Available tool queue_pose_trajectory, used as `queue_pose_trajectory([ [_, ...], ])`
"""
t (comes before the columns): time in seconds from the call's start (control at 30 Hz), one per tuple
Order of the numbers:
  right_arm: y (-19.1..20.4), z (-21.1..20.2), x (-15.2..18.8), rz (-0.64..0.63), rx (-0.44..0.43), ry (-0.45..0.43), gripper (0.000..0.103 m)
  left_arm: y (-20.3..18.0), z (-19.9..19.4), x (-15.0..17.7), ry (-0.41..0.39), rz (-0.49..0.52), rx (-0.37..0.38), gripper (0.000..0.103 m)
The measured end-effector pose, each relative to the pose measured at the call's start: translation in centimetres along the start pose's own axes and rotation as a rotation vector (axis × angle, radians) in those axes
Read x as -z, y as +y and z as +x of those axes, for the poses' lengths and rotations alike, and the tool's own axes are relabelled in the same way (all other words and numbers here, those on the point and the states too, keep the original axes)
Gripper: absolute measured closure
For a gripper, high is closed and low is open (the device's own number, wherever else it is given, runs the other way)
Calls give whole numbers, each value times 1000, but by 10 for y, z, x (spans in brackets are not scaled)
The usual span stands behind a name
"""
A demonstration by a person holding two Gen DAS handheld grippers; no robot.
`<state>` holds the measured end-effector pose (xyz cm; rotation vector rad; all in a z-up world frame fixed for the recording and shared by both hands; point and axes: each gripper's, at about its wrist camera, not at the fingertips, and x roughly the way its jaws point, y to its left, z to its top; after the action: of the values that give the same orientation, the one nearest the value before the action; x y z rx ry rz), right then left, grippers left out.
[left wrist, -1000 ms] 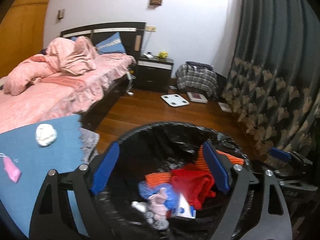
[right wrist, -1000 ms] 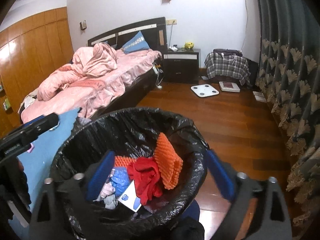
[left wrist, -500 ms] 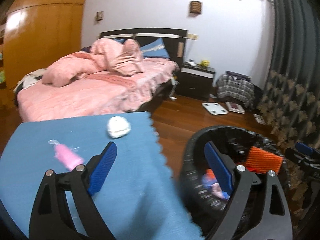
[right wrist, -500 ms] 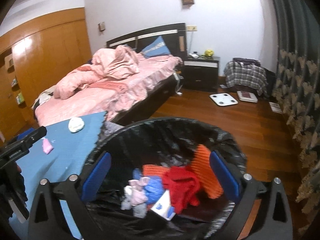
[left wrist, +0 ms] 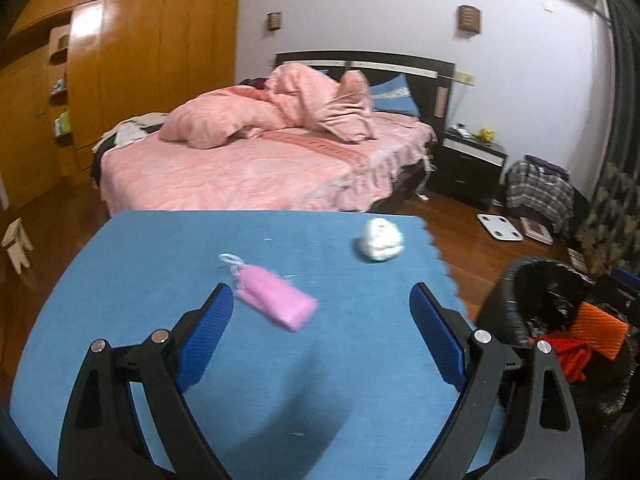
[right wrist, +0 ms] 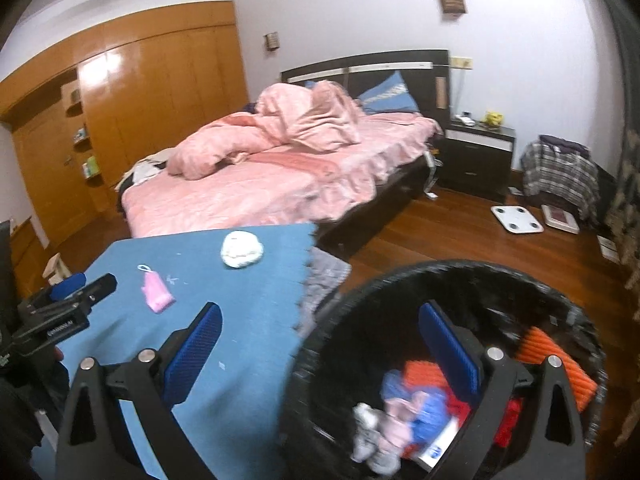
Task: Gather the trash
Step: 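Move both tools back over the table toward the pink mask and tissue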
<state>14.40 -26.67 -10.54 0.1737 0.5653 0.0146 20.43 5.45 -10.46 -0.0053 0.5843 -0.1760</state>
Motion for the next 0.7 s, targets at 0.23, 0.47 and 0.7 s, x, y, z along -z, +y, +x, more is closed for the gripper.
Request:
queue_pose_trajectory([
  [0.23, 40, 43, -13, -38, -46, 18, 6, 33, 25, -4, 30, -31, -52, 16],
  [0.47, 58, 79, -21, -55, -47, 38, 6, 42, 64, -6, 83, -43, -65, 16],
  [0.7, 60, 107, -24, -45, -34, 68, 6, 46, 104, -8, 152, -48, -63, 16],
])
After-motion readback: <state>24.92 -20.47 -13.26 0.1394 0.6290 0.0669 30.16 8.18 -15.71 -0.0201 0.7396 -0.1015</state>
